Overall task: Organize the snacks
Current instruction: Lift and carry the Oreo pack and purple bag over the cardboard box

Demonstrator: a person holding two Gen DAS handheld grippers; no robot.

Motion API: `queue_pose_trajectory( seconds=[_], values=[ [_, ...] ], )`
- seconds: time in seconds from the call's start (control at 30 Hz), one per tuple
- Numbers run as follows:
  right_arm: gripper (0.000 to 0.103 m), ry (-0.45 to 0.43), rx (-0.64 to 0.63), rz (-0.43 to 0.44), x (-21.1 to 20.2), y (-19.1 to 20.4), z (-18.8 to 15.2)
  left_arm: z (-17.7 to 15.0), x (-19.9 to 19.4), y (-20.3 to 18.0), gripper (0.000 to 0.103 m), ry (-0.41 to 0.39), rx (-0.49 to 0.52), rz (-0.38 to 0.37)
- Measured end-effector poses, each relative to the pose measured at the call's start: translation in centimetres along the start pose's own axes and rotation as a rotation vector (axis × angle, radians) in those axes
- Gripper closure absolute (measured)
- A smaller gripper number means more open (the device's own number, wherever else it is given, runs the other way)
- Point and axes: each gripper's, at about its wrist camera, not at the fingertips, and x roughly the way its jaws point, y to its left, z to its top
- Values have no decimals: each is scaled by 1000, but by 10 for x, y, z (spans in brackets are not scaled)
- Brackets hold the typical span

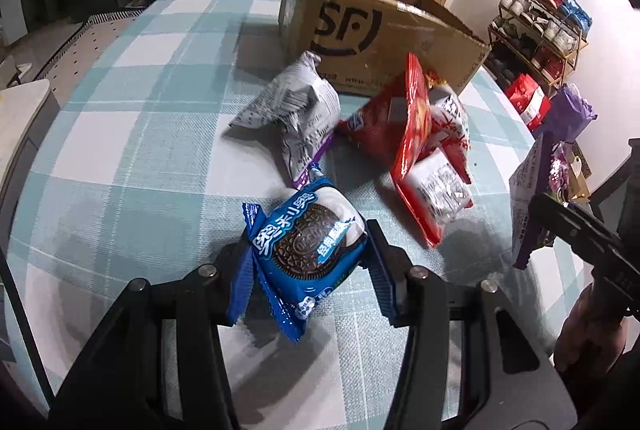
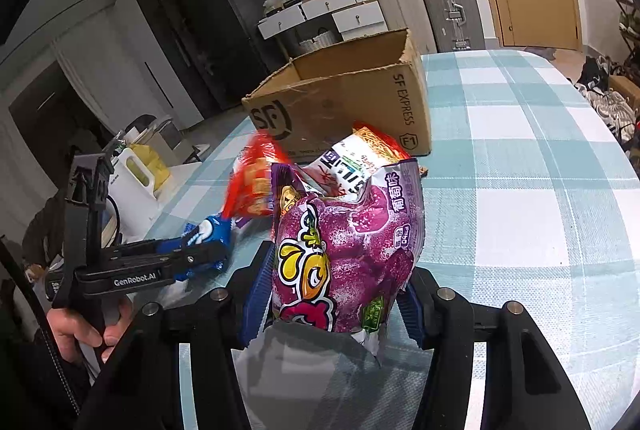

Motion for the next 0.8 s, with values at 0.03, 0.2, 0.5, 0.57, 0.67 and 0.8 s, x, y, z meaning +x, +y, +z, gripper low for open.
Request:
queue_pose_trajectory(
  seconds=[0.03,0.2,0.5,0.57,0.67,0.8],
  values=[
    [46,-1,-3,2,0,2,0,0,-4,1,56,-9,-5,-1],
    [46,-2,21,48,-1,5,1,1,-15,6,56,-21,-29,-3],
    [46,-48,-6,65,-21,17,15,10,-43,6,56,-75,-43,-6],
    [46,-63,-14,62,-27,19,21,16,-50,4,56,-89,-36,-16],
    [46,-83,-22,73,-34,22,30,27,-56,3,56,-109,-35,-41],
    [46,-109,-32,97,-43,26,44,45,-65,4,56,-130,-42,-63]
  ],
)
